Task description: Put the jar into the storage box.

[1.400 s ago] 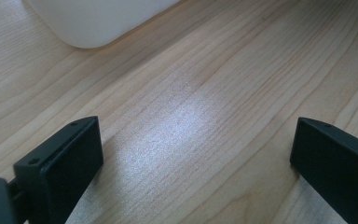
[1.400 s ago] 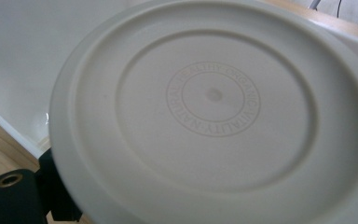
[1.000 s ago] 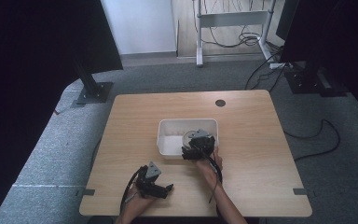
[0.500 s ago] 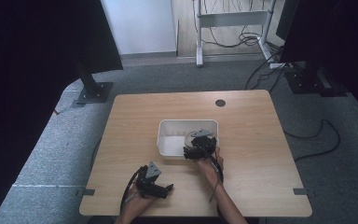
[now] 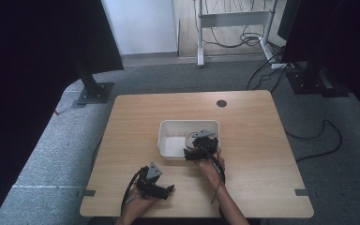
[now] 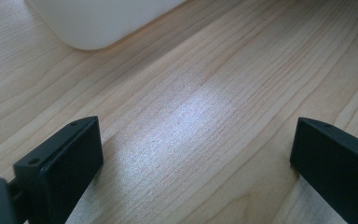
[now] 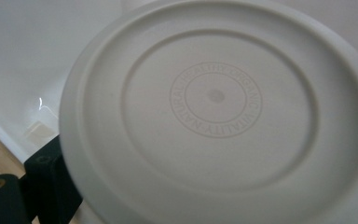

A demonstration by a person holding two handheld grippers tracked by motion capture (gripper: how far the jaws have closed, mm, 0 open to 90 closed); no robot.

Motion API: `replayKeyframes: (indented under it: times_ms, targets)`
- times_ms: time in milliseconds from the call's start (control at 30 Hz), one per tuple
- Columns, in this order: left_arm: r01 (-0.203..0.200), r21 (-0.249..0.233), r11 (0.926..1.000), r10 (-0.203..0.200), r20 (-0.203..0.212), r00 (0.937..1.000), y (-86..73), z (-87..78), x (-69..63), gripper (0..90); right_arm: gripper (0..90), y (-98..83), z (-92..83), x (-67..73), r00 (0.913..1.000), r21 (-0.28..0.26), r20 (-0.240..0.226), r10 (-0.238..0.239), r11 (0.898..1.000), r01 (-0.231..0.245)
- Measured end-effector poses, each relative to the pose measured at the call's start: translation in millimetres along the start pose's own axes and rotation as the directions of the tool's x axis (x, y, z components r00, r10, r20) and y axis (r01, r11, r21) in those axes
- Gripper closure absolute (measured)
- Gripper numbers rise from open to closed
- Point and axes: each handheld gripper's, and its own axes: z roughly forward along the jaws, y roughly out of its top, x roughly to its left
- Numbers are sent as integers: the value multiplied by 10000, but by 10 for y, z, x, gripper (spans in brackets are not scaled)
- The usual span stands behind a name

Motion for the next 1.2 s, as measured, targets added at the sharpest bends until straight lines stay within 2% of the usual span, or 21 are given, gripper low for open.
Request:
replayKeyframes:
  times_ms: [900,1200]
  targets:
    - [3,-3,10000,-3,0,10000,0,0,0,21,80,-3,-182,71,9999,-66,132,-30,10000,31]
    - [-5,3,10000,5,-3,10000,0,0,0,21,49,-1,-253,115,9993,-38,327,-161,9999,162]
